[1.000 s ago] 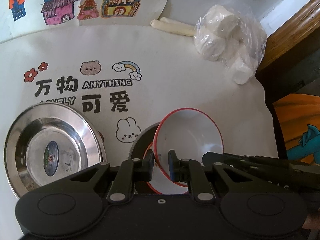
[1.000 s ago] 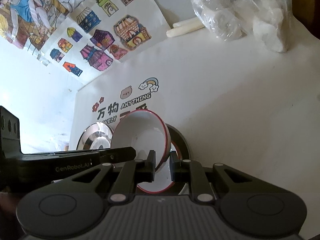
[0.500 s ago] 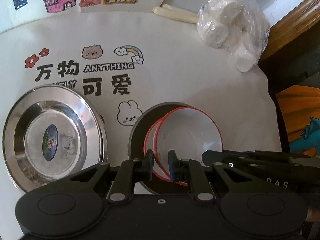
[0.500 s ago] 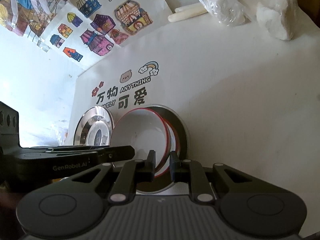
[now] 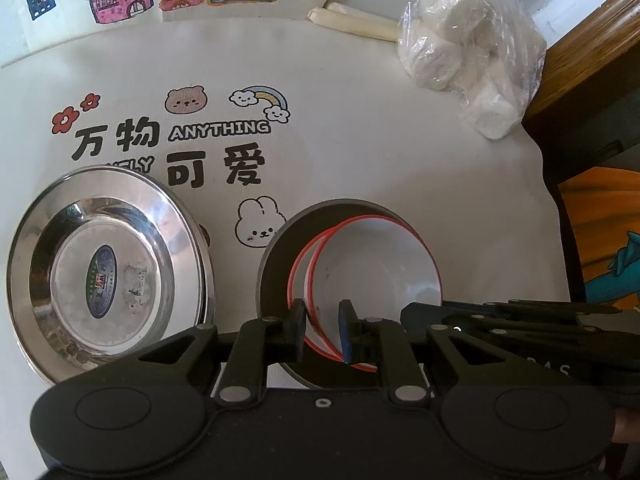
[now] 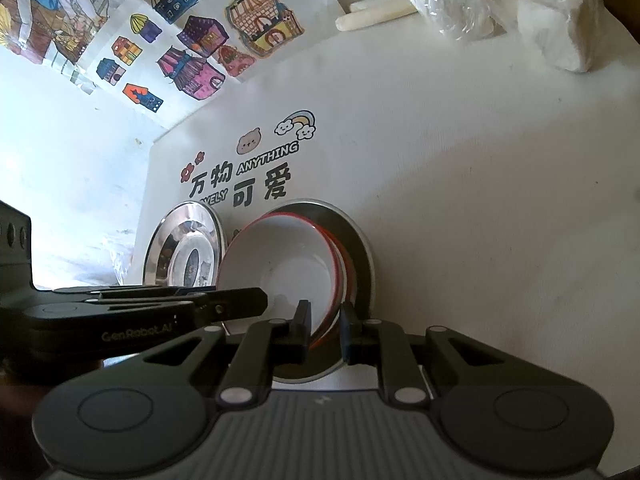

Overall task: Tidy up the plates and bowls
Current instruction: 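Open both grippers to release the white bowl into the nested bowls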

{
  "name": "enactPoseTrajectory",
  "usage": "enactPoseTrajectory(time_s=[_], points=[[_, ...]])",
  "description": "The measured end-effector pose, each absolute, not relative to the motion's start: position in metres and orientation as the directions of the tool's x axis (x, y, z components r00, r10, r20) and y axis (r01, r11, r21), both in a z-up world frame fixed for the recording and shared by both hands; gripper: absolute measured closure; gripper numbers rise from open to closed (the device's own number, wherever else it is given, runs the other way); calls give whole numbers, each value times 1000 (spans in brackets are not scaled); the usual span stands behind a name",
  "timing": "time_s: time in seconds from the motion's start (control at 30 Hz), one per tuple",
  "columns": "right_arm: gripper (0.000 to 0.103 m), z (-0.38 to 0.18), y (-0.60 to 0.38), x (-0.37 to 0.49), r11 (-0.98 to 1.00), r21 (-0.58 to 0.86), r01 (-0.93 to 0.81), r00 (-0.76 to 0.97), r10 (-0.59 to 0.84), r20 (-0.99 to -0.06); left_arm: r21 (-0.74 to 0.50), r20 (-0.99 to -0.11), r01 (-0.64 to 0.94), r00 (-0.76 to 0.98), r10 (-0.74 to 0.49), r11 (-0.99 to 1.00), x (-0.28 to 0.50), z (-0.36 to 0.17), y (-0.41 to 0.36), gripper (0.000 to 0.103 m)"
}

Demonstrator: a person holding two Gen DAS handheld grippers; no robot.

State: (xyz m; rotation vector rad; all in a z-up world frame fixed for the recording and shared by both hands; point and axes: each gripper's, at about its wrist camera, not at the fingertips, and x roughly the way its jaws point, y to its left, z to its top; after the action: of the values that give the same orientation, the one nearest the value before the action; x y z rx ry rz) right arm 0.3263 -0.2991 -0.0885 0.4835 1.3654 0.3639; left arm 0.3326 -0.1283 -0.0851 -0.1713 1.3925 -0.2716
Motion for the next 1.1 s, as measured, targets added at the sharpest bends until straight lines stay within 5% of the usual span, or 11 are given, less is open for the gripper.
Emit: enactPoseTrajectory(time_s=[0.77,1.1], points=[[81,-89,-303,325,839,544,23,179,532,-828,-259,-950,81,158,-268,963,329,-83,-129,69],[58,-76,-308,314,852,522,37,250,498,-830,-261,-941,92,199,-274,961,322,-73,-123,38]])
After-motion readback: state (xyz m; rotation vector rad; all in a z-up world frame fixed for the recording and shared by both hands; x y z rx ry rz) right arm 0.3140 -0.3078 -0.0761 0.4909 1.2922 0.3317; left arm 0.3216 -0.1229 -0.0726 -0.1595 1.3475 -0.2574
